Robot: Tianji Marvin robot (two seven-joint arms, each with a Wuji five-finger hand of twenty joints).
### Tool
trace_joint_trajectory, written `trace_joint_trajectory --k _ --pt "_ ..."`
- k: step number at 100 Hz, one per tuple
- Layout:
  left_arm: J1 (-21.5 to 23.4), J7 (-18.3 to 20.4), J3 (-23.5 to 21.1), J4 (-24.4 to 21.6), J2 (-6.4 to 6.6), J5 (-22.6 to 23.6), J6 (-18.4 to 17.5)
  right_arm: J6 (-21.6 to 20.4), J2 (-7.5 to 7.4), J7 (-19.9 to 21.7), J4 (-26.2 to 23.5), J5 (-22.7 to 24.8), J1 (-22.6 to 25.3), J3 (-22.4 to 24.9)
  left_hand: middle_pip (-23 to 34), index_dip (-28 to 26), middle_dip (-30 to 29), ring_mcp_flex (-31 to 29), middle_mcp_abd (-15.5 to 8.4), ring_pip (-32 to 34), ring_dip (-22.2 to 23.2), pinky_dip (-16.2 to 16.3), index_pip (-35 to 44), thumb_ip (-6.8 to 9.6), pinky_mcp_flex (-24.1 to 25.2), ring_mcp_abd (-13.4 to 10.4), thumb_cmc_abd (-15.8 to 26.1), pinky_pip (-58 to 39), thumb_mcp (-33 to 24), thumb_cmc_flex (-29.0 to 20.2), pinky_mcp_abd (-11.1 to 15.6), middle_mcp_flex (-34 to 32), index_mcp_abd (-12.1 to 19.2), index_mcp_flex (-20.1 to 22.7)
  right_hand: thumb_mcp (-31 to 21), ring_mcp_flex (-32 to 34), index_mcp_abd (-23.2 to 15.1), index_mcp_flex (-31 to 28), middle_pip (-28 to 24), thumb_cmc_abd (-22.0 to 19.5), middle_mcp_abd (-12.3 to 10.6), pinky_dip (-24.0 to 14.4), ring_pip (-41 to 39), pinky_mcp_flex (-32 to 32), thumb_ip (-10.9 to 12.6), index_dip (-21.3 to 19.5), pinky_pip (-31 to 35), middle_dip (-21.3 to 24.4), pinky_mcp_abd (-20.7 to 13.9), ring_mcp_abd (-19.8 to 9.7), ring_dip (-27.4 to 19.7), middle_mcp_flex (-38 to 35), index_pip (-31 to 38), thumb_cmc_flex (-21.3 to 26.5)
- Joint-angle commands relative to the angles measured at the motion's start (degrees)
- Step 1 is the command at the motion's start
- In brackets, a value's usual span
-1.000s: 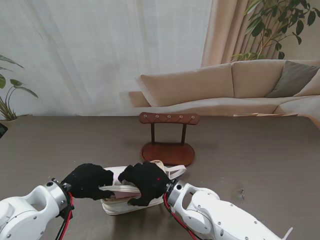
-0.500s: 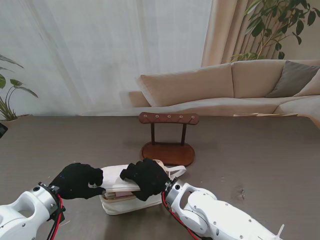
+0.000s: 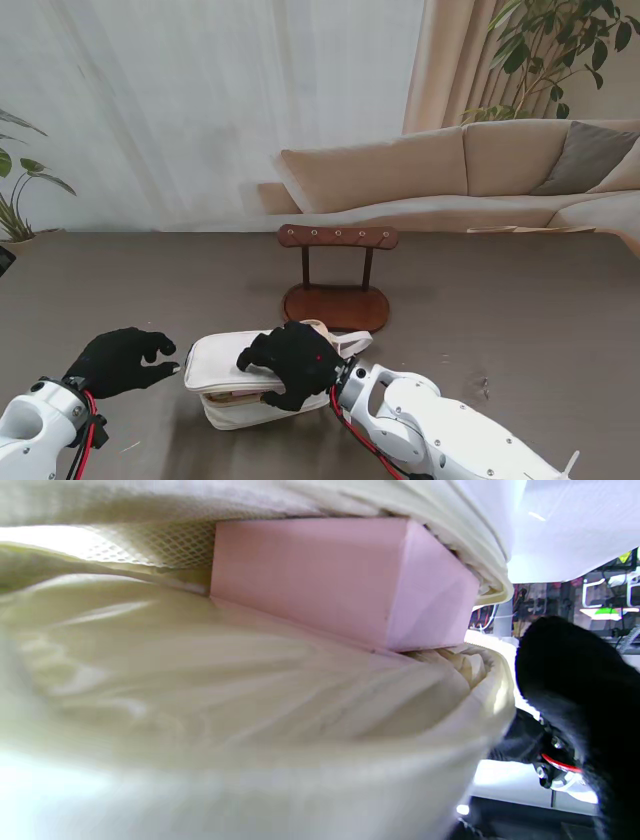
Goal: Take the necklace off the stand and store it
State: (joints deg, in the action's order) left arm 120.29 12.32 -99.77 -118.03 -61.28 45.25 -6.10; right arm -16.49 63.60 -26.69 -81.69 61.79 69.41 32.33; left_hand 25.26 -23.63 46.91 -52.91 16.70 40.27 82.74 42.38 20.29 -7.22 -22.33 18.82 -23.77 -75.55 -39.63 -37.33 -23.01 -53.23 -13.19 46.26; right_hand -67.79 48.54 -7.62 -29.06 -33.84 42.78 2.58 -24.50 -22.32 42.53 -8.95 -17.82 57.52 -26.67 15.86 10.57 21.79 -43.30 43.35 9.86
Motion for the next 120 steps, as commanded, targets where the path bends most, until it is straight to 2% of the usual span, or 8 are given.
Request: trace_joint_trajectory --k 1,19,31,41,52,67,106,120 --pt "-0.07 2.21 -0.49 1.65 0.10 0.11 1.95 -1.16 -0.75 1.77 -0.48 0.49 0.67 0.00 -1.70 2.00 -1.35 3.41 1.68 -3.50 -1.35 1.12 -3.92 1.50 3.80 1.93 0.97 1.86 -1.00 1.74 1.40 3.59 0.89 -1.98 4.69 -1.56 -1.48 2.69 0.58 -1.44 -0.18 0.91 -1.03 -26.73 -0.99 1.35 -1.72 0.59 -0.58 -1.93 0.95 3.31 -1.25 -3.18" --pt "-2.03 7.05 -0.39 5.16 0.82 -1.49 5.90 -2.84 -1.55 3.09 -0.46 1.58 0.47 0.23 -7.14 6.78 -6.09 11.41 2.88 -23.37 -15.57 1.96 -10.54 1.48 13.79 6.78 -0.76 9.73 -0.98 1.41 4.31 12.44 3.80 -6.99 11.25 -5.92 -1.02 5.41 1.01 -8.41 0.52 -0.44 -1.01 -29.09 -0.31 2.01 -4.76 0.87 -0.60 -1.86 0.86 8.44 -2.96 -5.48" --pt "-3.75 8.66 0.75 7.78 1.21 -2.25 7.02 -3.43 -1.64 3.13 0.18 1.51 0.34 -0.11 -9.60 9.53 -7.95 17.27 2.92 -26.24 -18.81 2.33 -13.43 1.38 17.69 6.46 -1.94 13.35 -1.14 1.24 5.91 16.42 7.69 -10.88 21.19 -7.54 -1.18 6.91 0.67 -17.98 0.81 -1.59 -1.60 -29.88 1.63 2.15 -6.17 1.17 -0.65 -2.02 0.58 10.44 -3.44 -4.69" --pt "-5.13 10.80 1.76 9.31 1.65 -2.54 7.78 -3.38 -1.79 3.01 0.51 1.94 -0.09 -0.72 -10.56 12.39 -8.51 19.61 2.45 -26.69 -20.29 3.20 -15.37 1.38 19.47 5.86 -3.41 15.28 -1.58 0.74 7.07 18.59 11.33 -14.44 24.09 -7.82 -1.01 7.58 0.42 -22.03 1.06 -1.96 -1.90 -29.78 2.79 2.12 -6.41 1.22 -0.69 -2.29 0.51 11.13 -3.53 -4.63" --pt "-6.93 13.77 2.78 10.84 2.27 -2.51 7.80 -3.01 -1.94 3.64 -0.17 2.18 0.28 -0.26 -10.97 16.63 -8.29 20.43 1.54 -26.66 -21.10 4.45 -16.47 1.09 20.15 4.87 -6.59 16.34 -5.03 1.25 8.17 20.06 14.13 -17.47 22.50 -7.61 -0.19 7.73 0.04 -20.60 1.21 -2.06 -2.25 -29.59 3.14 1.89 -6.34 1.20 -0.79 -2.28 0.49 11.13 -3.06 -4.03" --pt "-9.29 13.65 4.48 13.19 2.44 -1.77 7.71 -2.48 -1.90 4.10 -0.68 2.11 0.46 0.27 -9.14 18.88 -5.80 18.47 1.33 -25.78 -20.52 5.91 -18.50 0.81 19.90 4.63 -8.03 14.56 -6.35 2.18 9.02 21.05 14.25 -20.62 20.69 -7.14 0.13 7.34 -0.23 -19.02 1.19 -2.15 -2.55 -29.29 3.18 1.67 -6.06 1.26 -0.83 -2.32 0.44 10.60 -2.53 -3.22" --pt "-12.24 11.23 6.97 16.89 2.19 -7.78 5.46 -2.18 -1.99 5.20 -0.95 1.94 0.76 1.57 -5.64 15.76 -2.62 15.66 0.40 -24.67 -19.30 6.62 -10.74 0.94 19.40 4.78 -11.22 12.71 -11.75 -1.23 8.53 19.06 18.46 -8.17 17.07 -6.11 0.81 6.68 -0.34 -16.59 1.23 -1.97 -2.71 -28.82 2.69 1.47 -5.50 1.44 -0.76 -2.32 0.27 9.68 -1.85 -3.20" --pt "-12.90 10.30 7.68 17.78 2.04 -8.34 5.58 -1.97 -1.93 5.52 -1.07 1.69 0.89 1.73 -5.69 15.65 -2.40 15.53 0.62 -24.68 -19.13 6.62 -11.03 0.75 19.58 5.01 -10.72 12.62 -11.53 -0.54 8.52 19.48 17.78 -9.70 16.49 -5.91 0.93 6.46 -0.32 -16.38 1.26 -1.87 -2.71 -28.78 2.60 1.46 -5.41 1.47 -0.76 -2.19 0.26 9.55 -1.72 -3.31"
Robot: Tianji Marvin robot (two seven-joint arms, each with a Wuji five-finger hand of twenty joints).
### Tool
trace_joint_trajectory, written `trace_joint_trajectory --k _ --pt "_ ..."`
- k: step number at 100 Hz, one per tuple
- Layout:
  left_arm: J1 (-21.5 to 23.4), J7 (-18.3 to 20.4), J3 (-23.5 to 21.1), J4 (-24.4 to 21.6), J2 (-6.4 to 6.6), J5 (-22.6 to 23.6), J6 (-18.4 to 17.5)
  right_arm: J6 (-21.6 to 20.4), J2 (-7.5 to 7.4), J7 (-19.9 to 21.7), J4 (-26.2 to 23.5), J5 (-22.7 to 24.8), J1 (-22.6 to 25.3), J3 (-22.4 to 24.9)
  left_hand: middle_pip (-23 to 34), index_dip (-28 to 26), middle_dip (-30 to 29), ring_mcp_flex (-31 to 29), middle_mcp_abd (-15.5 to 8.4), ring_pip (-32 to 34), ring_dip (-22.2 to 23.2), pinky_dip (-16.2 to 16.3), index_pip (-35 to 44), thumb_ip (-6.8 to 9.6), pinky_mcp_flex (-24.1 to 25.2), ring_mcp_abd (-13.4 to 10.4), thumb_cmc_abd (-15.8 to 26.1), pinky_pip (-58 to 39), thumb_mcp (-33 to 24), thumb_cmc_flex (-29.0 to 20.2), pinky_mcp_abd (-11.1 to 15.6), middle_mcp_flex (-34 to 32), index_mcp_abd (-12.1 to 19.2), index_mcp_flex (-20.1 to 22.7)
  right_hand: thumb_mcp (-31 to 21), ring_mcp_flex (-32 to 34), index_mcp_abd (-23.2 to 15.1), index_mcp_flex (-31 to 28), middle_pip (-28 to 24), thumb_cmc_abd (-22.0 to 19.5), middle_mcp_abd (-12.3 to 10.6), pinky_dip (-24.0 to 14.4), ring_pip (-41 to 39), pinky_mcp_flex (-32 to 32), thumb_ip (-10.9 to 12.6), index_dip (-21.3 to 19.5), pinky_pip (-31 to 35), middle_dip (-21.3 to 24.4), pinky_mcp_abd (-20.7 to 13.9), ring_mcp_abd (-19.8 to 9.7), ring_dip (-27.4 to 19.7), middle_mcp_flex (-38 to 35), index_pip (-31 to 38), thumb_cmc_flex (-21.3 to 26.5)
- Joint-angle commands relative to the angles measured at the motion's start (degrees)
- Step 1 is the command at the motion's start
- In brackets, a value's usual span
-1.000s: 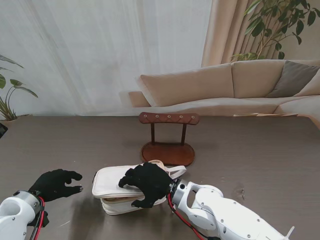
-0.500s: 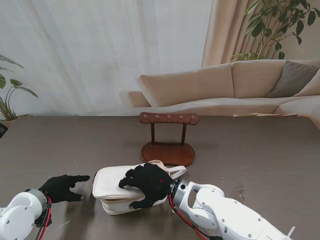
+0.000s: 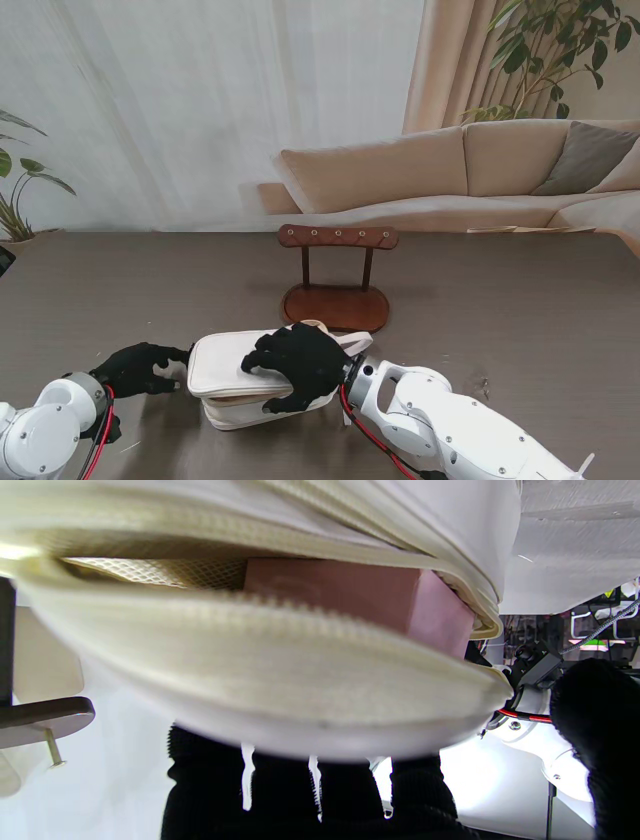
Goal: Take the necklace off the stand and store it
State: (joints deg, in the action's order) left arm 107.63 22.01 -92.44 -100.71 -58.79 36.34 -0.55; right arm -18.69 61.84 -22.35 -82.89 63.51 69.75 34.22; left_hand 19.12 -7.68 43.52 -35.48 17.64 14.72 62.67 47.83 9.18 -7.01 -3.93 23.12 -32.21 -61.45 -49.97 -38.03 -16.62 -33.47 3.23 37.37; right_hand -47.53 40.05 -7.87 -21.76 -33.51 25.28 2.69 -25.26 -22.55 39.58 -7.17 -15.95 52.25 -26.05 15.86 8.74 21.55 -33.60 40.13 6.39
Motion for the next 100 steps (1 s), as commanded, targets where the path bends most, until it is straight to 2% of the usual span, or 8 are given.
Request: trace_joint_trajectory --k 1,34,54,63,69,81,94,100 --pt "-0.32 0.50 0.42 0.56 -0.47 0.43 0.05 0.22 -0.16 1.20 0.15 -0.08 0.55 -0.15 0.47 -0.27 1.01 -1.88 -0.28 0.85 0.94 1.17 0.00 0.53 1.19 0.76 -2.27 -1.47 -1.18 0.18 2.14 -0.29 1.34 -0.97 -3.79 2.50 1.15 -0.88 -0.65 1.10 1.14 -1.11 -2.44 -25.83 0.80 -0.41 -0.13 0.85 -0.76 -0.43 0.49 -0.17 1.52 0.12" --pt "-3.39 -3.12 3.61 4.01 -1.06 -1.29 0.83 0.21 -0.11 1.37 0.39 -0.33 0.40 -0.19 1.44 0.13 2.23 -2.59 0.51 1.05 1.31 1.73 -1.16 0.57 1.52 1.37 -0.88 -2.34 -0.32 0.94 2.21 0.18 0.17 -2.78 -4.28 3.01 1.23 -1.30 -0.61 1.25 0.96 -0.90 -2.41 -25.72 0.68 -0.36 0.07 0.88 -0.77 -0.51 0.49 -0.91 1.63 0.07" --pt "-4.44 -3.83 4.85 5.36 -1.18 -2.41 0.55 0.25 -0.14 1.72 0.30 -0.46 0.63 0.19 3.15 -2.88 4.22 -3.27 0.44 2.39 2.71 1.86 4.67 0.81 0.99 1.21 0.16 -2.95 -0.28 -0.71 1.91 -1.35 0.05 3.45 -4.54 3.20 1.40 -1.36 -0.57 1.27 0.89 -0.81 -2.40 -25.62 0.69 -0.34 0.19 0.86 -0.74 -0.50 0.51 -0.97 1.72 0.06" --pt "-4.50 -5.07 5.28 5.77 -1.49 -3.83 0.66 0.30 -0.09 1.77 0.35 -0.63 0.68 0.23 4.07 -6.74 5.31 -2.04 0.22 7.02 7.00 1.90 9.16 1.13 0.74 0.07 1.86 -3.61 0.16 -2.42 1.72 -2.44 -0.40 7.94 -4.65 3.28 1.44 -1.45 -0.57 1.32 0.90 -0.76 -2.38 -25.65 0.68 -0.34 0.22 0.85 -0.76 -0.68 0.51 -1.01 1.79 0.05" --pt "-4.44 -6.58 5.54 6.11 -1.82 -4.69 0.73 0.32 -0.04 1.70 0.46 -0.75 0.63 0.17 4.88 -11.58 6.10 -0.80 0.13 11.71 11.57 2.09 13.19 -2.32 0.42 -1.19 2.14 -4.41 5.84 -7.78 1.48 -3.48 -0.21 10.70 -4.72 3.35 1.42 -1.47 -0.57 1.25 0.89 -0.73 -2.39 -25.63 0.68 -0.33 0.25 0.85 -0.78 -0.53 0.52 -1.07 1.79 0.01" --pt "-4.08 -8.74 5.71 6.34 -2.41 -6.71 1.13 0.26 -0.03 1.80 0.52 -0.87 0.61 0.17 6.13 -14.12 7.15 -0.63 -0.03 14.77 15.21 2.08 22.61 -1.36 0.10 -1.70 5.16 -5.33 15.05 -15.06 1.06 -5.33 -1.02 13.97 -4.77 3.43 1.54 -1.43 -0.56 1.25 0.88 -0.68 -2.37 -25.58 0.67 -0.30 0.30 0.85 -0.74 -0.53 0.52 -1.15 1.79 -0.01" --pt "-3.27 -9.77 5.33 5.91 -2.85 -9.38 1.37 0.15 -0.06 1.72 0.58 -0.78 0.56 0.15 6.98 -17.79 7.65 -1.20 -0.23 15.43 15.81 2.14 28.99 -1.39 -0.16 -1.42 7.61 -5.77 17.28 -17.68 0.64 -6.75 -2.86 16.15 -4.83 3.24 1.50 -1.20 -0.46 1.54 0.87 -0.61 -2.26 -25.68 0.63 -0.25 0.29 0.87 -0.71 -0.48 0.51 -0.97 1.74 0.03" --pt "-2.67 -8.99 4.79 5.09 -2.79 -10.51 1.77 0.06 -0.11 1.69 0.58 -0.64 0.51 0.10 6.86 -18.95 12.55 -1.46 -0.28 15.34 15.88 2.04 30.52 -0.97 -0.15 -1.40 8.61 -5.81 19.12 -18.91 0.63 -7.38 -3.95 15.82 -4.77 3.12 1.55 -0.97 -0.42 1.73 0.92 -0.58 -2.22 -25.73 0.58 -0.21 0.27 0.88 -0.73 -0.45 0.50 -0.83 1.65 -0.03"
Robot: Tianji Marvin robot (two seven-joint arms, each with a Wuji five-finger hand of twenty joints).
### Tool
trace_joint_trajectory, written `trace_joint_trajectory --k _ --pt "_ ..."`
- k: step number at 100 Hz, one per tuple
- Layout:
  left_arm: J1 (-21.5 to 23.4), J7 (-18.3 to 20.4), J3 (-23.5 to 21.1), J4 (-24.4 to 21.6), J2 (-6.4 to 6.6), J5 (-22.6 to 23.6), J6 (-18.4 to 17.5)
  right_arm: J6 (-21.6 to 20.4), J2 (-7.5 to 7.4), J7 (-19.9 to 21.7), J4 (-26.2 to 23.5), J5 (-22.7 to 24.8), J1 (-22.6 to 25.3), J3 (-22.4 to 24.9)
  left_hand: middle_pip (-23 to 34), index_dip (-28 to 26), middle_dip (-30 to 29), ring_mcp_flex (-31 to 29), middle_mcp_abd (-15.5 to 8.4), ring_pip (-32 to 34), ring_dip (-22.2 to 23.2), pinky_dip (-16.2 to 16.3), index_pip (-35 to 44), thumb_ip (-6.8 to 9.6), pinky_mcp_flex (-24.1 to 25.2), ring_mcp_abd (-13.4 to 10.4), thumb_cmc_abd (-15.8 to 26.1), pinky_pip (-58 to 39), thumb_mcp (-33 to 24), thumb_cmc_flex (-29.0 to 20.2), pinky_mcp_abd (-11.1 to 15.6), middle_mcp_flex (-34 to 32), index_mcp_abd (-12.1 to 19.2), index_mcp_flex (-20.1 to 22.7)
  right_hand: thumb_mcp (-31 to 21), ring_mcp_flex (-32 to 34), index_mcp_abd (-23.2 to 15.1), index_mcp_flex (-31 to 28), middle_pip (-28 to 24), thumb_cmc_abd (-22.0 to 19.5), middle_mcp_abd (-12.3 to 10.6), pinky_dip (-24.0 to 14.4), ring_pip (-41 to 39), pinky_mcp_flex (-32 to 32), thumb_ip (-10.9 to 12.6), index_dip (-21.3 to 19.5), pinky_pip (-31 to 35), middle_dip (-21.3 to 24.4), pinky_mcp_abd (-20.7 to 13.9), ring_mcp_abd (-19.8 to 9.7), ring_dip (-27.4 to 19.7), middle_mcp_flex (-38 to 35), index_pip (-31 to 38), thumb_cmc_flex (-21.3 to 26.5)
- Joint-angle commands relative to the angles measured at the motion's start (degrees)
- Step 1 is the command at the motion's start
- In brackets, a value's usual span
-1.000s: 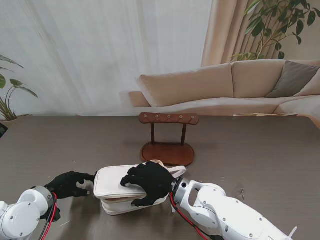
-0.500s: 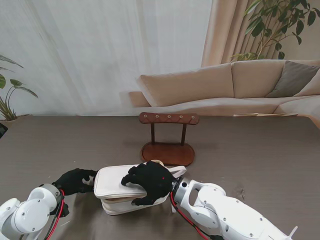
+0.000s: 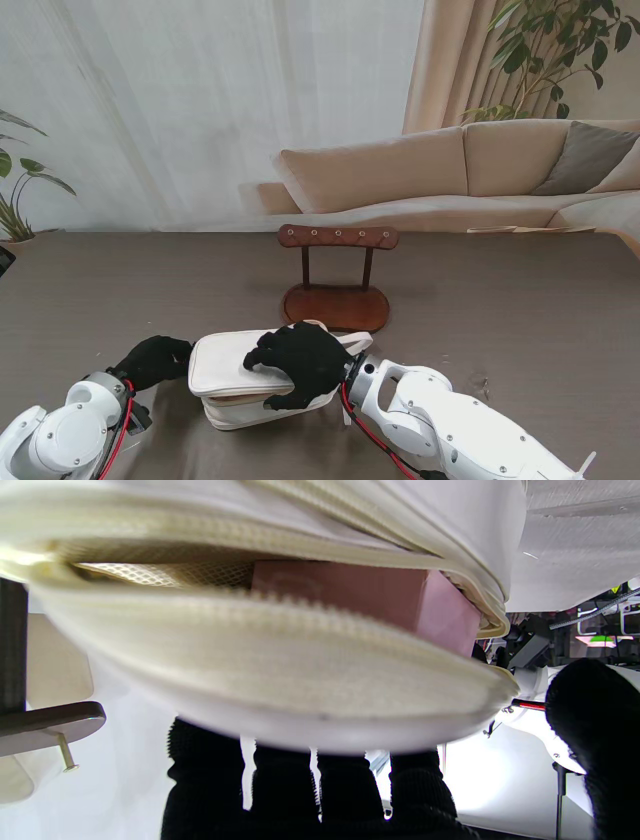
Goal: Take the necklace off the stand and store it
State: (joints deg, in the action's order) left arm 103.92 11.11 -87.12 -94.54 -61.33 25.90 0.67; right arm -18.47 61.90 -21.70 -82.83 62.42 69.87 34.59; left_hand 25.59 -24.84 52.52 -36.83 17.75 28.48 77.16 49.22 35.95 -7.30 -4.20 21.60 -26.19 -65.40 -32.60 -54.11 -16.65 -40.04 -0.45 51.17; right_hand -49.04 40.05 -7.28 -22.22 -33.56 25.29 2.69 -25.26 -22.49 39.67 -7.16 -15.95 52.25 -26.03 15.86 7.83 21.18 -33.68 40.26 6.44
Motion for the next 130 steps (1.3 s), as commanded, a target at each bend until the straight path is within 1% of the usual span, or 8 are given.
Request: trace_joint_trajectory --k 1,37,44,56,65,79,92,130 --pt "1.15 2.09 -0.63 -1.24 -0.23 -0.25 0.63 -0.16 -0.17 1.05 0.52 0.48 0.38 -0.29 0.50 -2.09 3.91 -0.13 -0.39 1.60 1.40 0.64 4.00 -0.69 0.12 0.10 2.70 -1.86 1.78 -2.92 0.66 -0.85 -0.43 1.99 -3.26 3.09 1.01 -0.45 -0.36 1.72 0.95 -0.57 -2.28 -25.82 0.57 -0.20 0.27 0.86 -0.74 0.37 0.88 -0.69 1.50 -0.07" --pt "5.23 9.96 -5.21 -8.31 0.83 -4.02 3.23 0.30 -0.48 2.28 -0.03 1.06 0.13 -1.00 1.15 -13.59 14.18 -0.50 -0.17 6.61 5.27 0.67 10.52 -1.74 -0.61 -1.85 6.17 -2.05 4.28 -5.43 0.58 -3.48 -6.79 -1.48 -1.81 1.83 2.28 1.65 -0.24 1.88 1.13 -0.38 -1.98 -26.31 0.52 0.00 -0.05 0.83 -0.76 0.50 0.83 1.12 0.95 -0.10" --pt "5.76 11.64 -6.00 -9.56 1.08 -4.78 4.01 0.49 -0.57 2.59 -0.10 1.23 -0.02 -1.31 1.63 -15.50 15.01 -0.84 -0.23 8.45 6.72 0.73 12.01 -2.02 -1.04 -2.57 7.12 -2.34 5.14 -5.71 0.58 -4.43 -9.38 -2.16 -1.38 1.63 2.56 2.04 -0.25 1.83 1.13 -0.36 -1.98 -26.43 0.57 0.01 -0.12 0.82 -0.80 0.47 0.83 1.50 0.88 -0.05" --pt "6.41 13.57 -6.84 -11.33 1.37 -5.99 5.48 0.86 -0.71 2.84 -0.10 1.59 -0.19 -1.74 3.73 -18.37 12.89 -2.29 0.22 11.53 9.18 0.80 14.00 -2.42 -2.02 -2.99 9.28 -3.44 5.06 -3.99 0.13 -5.60 -13.53 -1.45 -0.41 0.74 3.05 2.78 -0.10 1.87 1.35 -0.29 -1.72 -26.98 0.61 0.10 -0.44 0.89 -0.82 0.55 0.74 2.47 0.61 -0.05" --pt "6.83 14.03 -7.17 -12.21 1.42 -6.51 5.78 1.26 -0.91 2.93 -0.04 2.15 -0.43 -2.29 7.41 -20.10 5.55 -4.30 0.16 14.97 11.51 0.65 15.34 -3.00 -3.69 -3.58 10.72 -5.10 2.14 -0.08 -0.57 -7.23 -15.51 -0.19 1.78 -0.90 3.96 4.08 0.11 1.69 1.74 -0.26 -1.39 -27.85 0.75 0.54 -1.09 0.96 -0.81 0.87 0.66 4.42 -0.26 0.19" --pt "7.67 13.87 -7.60 -13.53 1.21 -9.33 6.12 2.96 -1.33 3.75 -0.41 3.39 -0.74 -3.25 9.13 -22.10 5.24 -6.33 1.07 17.11 12.59 0.57 17.33 -1.65 -4.75 -2.55 13.45 -6.74 0.07 4.88 -1.77 -9.42 -17.96 2.08 10.81 -4.78 9.14 8.38 -0.34 -0.80 2.96 -0.83 -0.67 -29.88 3.11 1.42 -3.13 0.94 -0.92 1.26 0.24 9.94 -1.72 0.02" --pt "8.72 14.51 -8.34 -14.90 1.33 -9.41 5.53 4.05 -1.60 3.70 -1.04 4.57 -0.79 -3.70 9.57 -23.05 5.60 -7.72 0.86 18.29 12.79 0.51 17.75 0.58 -5.94 -2.53 13.86 -7.84 -2.58 8.88 -2.22 -11.05 -18.40 3.87 8.35 -5.60 11.08 10.06 -1.05 0.99 3.55 -1.12 -0.77 -30.06 4.07 1.86 -3.77 1.00 -0.73 2.09 0.04 11.66 -1.71 -3.03" --pt "12.30 17.43 -10.46 -18.69 1.86 -9.10 5.58 4.29 -2.17 -3.09 -2.64 8.96 -0.91 -5.24 9.21 -21.57 5.65 -8.27 0.66 18.06 12.52 0.07 15.37 0.01 -5.96 -2.21 12.07 -8.12 -3.15 8.33 -2.26 -11.91 -17.85 4.56 5.17 -6.05 12.01 10.86 -2.35 4.06 4.34 -1.35 -0.79 -29.57 3.87 2.14 -3.57 1.02 -1.04 2.36 -0.27 13.70 -0.61 -2.72"
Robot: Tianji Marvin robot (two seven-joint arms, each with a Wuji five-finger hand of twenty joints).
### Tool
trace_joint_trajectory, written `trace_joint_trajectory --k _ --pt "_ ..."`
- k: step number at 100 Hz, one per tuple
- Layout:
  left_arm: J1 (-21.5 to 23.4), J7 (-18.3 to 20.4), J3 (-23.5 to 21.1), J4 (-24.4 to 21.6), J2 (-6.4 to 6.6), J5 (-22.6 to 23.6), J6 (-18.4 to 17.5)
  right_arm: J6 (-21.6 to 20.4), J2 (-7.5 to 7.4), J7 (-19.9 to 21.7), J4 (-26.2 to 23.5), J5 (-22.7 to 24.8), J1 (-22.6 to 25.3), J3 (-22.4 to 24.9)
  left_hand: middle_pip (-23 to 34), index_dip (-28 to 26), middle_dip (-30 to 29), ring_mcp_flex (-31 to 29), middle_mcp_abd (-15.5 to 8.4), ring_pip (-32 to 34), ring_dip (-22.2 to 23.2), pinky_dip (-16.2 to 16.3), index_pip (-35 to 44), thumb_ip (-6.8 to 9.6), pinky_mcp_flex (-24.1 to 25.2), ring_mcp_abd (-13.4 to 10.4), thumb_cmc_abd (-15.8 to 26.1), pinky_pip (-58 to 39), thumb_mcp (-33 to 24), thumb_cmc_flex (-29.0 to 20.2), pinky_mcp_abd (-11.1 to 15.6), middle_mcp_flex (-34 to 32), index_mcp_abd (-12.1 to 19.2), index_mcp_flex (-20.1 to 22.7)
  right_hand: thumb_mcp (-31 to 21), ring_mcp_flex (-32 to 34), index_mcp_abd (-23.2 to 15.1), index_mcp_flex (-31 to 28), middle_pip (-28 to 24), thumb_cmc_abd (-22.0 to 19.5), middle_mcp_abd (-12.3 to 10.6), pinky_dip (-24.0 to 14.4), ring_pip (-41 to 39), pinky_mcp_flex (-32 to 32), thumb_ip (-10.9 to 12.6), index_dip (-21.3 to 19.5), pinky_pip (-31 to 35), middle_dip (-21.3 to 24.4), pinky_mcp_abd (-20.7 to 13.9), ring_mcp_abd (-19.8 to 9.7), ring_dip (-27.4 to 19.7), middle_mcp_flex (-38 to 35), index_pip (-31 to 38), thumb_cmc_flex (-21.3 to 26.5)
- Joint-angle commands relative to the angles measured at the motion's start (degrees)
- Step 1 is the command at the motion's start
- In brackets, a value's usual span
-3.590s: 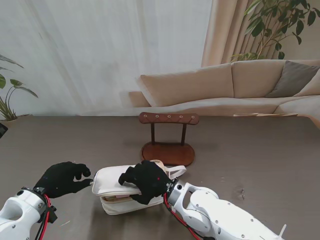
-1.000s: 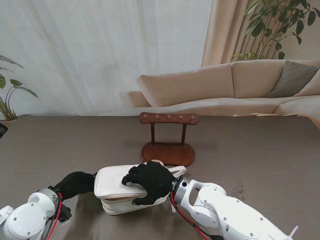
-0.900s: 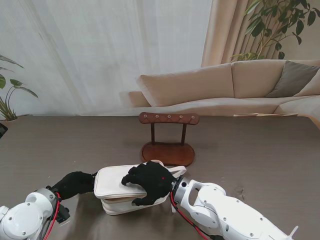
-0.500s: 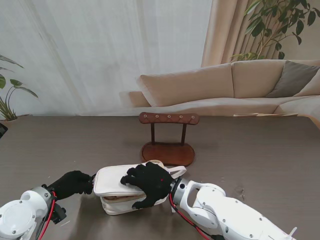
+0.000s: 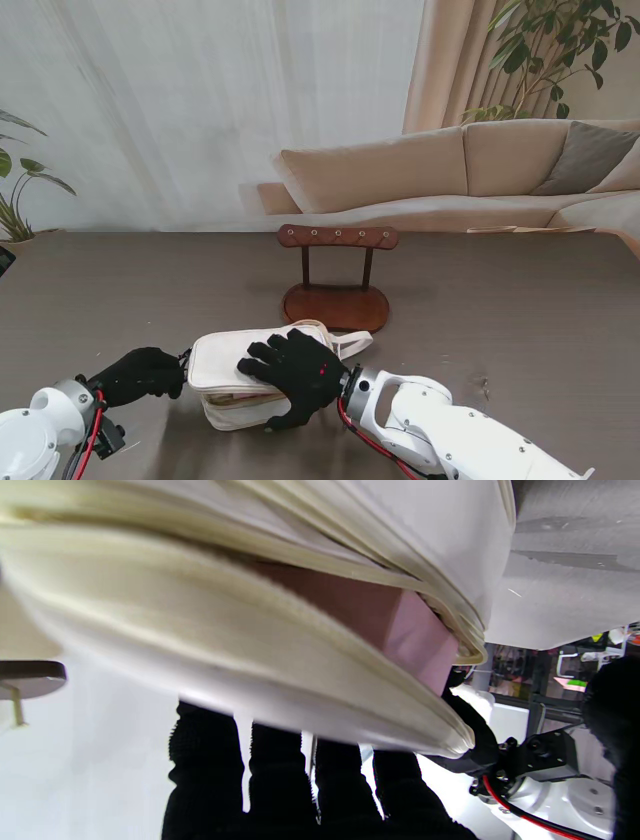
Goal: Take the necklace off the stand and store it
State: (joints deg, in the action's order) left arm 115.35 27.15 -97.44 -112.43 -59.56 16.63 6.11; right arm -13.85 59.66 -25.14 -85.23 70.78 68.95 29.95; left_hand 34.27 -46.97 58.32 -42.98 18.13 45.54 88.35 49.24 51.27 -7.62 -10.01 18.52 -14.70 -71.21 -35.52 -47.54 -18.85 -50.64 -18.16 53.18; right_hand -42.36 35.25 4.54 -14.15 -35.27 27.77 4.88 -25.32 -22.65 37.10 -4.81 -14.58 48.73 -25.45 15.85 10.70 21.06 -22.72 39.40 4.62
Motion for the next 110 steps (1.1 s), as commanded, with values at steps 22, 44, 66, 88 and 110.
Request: trace_joint_trajectory --k 22,44,66,88,110 --pt "0.96 0.85 0.67 -0.08 0.06 2.11 0.71 -0.22 -0.33 -4.73 -0.14 2.78 -1.05 -3.23 -0.07 2.07 -0.43 -1.93 0.54 0.19 1.00 -0.12 -1.56 -0.14 0.01 1.43 0.01 -2.14 0.26 0.72 -0.21 -1.03 -0.01 2.56 -1.58 -0.22 -4.99 -1.80 -1.46 3.92 1.15 -1.24 -1.61 -26.43 1.35 0.67 0.87 0.75 -1.56 -1.45 -0.17 -0.27 2.31 1.57" --pt "-0.25 0.81 2.60 1.67 0.16 1.88 0.94 1.71 -0.64 -6.07 1.37 4.18 -5.44 -8.62 -0.30 2.83 -0.59 -1.89 0.69 -0.30 0.80 -0.36 -2.00 -0.19 0.16 1.77 0.15 -1.79 1.05 0.26 -0.36 -0.98 0.10 2.62 -1.07 3.23 -7.01 -9.69 -0.72 7.62 -0.31 -0.28 -1.66 -24.98 1.62 0.12 2.73 1.27 -1.61 -2.32 -0.71 -6.38 3.06 6.70" --pt "0.37 1.54 2.99 1.07 0.32 1.91 1.06 4.41 -0.04 -6.26 4.28 3.52 -9.18 -13.03 -0.23 3.09 -0.59 -2.24 0.80 -0.48 0.64 -0.37 -2.15 0.03 0.04 1.97 0.23 -1.89 1.47 0.04 -0.44 -1.16 0.03 2.70 0.70 4.96 -4.88 -10.38 -1.00 9.24 -1.44 0.89 -2.41 -24.29 1.74 -0.66 4.75 1.00 -2.22 -3.03 -0.53 -8.48 3.70 13.46" --pt "1.89 2.09 2.85 -0.77 0.42 1.98 1.43 7.38 0.81 -7.05 6.96 3.02 -12.47 -17.14 -0.23 3.28 -0.60 -2.45 0.94 -0.52 0.59 -0.34 -2.41 0.20 -0.03 2.25 0.39 -2.01 1.87 -0.12 -0.57 -1.37 -0.03 2.80 4.75 8.52 -3.59 -13.10 -1.59 9.07 -2.54 2.41 -4.24 -22.43 2.55 -1.45 7.71 0.75 -3.27 -4.42 -0.04 -12.03 4.67 22.17" --pt "3.10 3.99 2.65 -3.27 0.84 2.58 1.40 8.29 1.52 -7.26 9.01 2.05 -13.88 -18.72 -0.11 3.40 -0.57 -2.85 0.76 -0.26 0.65 -0.29 -2.71 0.30 -0.52 2.16 0.29 -2.32 2.14 -0.18 -0.56 -1.84 0.20 2.91 -32.82 11.66 -4.34 -16.09 -2.01 16.23 -3.67 4.41 -4.86 -20.61 -3.28 -2.08 10.19 0.60 -4.36 -5.85 0.11 -15.81 5.35 14.69"
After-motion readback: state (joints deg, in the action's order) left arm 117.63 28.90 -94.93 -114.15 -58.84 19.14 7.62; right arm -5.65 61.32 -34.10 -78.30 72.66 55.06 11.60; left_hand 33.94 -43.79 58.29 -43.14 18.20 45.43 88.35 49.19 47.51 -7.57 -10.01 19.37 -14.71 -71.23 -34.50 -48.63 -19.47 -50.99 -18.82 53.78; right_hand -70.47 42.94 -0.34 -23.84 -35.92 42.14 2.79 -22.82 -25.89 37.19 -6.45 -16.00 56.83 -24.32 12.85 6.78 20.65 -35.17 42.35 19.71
